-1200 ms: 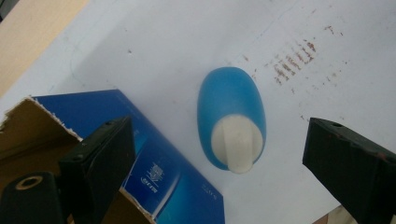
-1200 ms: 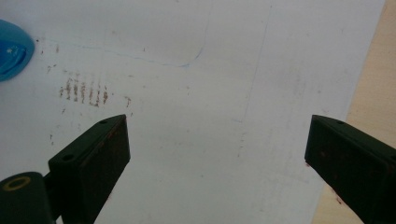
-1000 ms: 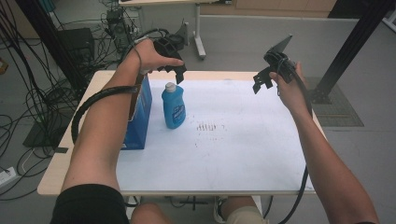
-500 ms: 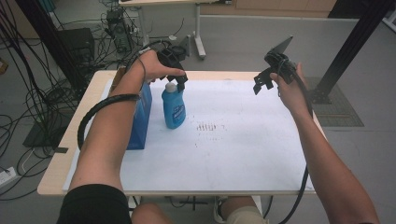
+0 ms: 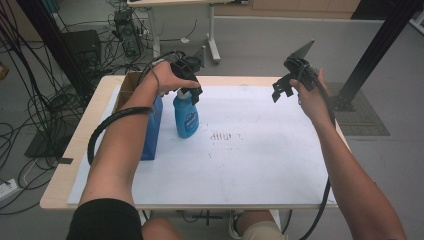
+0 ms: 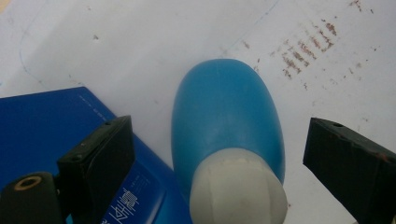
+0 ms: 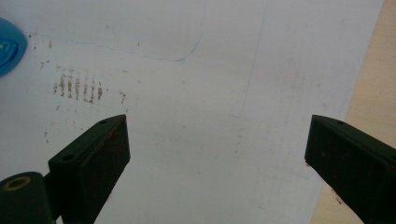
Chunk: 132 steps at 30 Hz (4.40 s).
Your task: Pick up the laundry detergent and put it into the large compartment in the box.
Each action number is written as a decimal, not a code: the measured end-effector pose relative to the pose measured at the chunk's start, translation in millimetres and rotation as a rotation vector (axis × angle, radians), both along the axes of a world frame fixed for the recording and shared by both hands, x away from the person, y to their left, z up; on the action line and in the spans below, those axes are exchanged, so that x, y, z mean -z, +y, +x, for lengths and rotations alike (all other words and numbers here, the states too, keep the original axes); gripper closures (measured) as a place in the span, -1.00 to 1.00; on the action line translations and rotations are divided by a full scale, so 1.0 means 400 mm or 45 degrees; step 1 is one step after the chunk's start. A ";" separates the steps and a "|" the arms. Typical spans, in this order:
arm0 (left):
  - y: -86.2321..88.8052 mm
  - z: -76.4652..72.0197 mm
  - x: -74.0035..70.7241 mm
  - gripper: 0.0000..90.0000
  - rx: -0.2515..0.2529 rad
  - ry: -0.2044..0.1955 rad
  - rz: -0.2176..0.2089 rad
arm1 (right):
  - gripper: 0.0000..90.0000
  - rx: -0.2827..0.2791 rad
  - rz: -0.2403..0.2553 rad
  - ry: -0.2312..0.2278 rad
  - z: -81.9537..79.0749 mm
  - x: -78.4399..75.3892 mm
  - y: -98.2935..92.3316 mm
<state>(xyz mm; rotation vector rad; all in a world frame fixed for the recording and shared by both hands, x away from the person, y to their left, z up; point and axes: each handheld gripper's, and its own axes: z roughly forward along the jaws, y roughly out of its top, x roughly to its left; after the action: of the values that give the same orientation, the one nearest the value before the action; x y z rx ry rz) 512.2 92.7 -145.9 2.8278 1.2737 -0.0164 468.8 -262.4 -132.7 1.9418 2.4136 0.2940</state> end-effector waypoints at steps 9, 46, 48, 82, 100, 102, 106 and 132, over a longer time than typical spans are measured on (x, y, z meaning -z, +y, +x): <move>-0.008 -0.002 0.022 -0.80 0.009 0.009 0.013 | -0.85 -0.003 0.003 0.004 0.001 0.004 -0.002; -0.026 -0.010 0.051 -0.80 0.027 0.011 0.037 | -0.85 0.000 0.008 0.013 0.005 0.011 -0.005; -0.026 -0.010 0.050 -0.80 0.030 0.009 0.037 | -0.85 0.001 0.008 0.011 0.004 0.012 -0.005; -0.021 -0.010 0.061 -0.80 0.028 0.014 0.031 | -0.85 -0.001 0.009 0.023 0.010 0.026 -0.009; -0.022 -0.010 0.056 -0.79 0.037 0.008 0.044 | -0.85 0.001 0.007 0.022 0.010 0.026 -0.008; -0.021 -0.010 0.056 -0.79 0.037 0.008 0.043 | -0.85 0.002 0.007 0.021 0.010 0.026 -0.008; -0.020 -0.011 0.058 -0.79 0.035 0.007 0.042 | -0.85 0.004 0.009 0.022 0.009 0.027 -0.009; -0.018 -0.013 0.056 -0.79 0.039 0.001 0.048 | -0.85 0.001 0.015 0.027 0.015 0.032 -0.008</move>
<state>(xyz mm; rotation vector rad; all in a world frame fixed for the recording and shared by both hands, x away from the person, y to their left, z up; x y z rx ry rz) 507.2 85.4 -168.3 2.8789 1.2439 0.0050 474.9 -265.5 -145.7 1.9603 2.4301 0.2892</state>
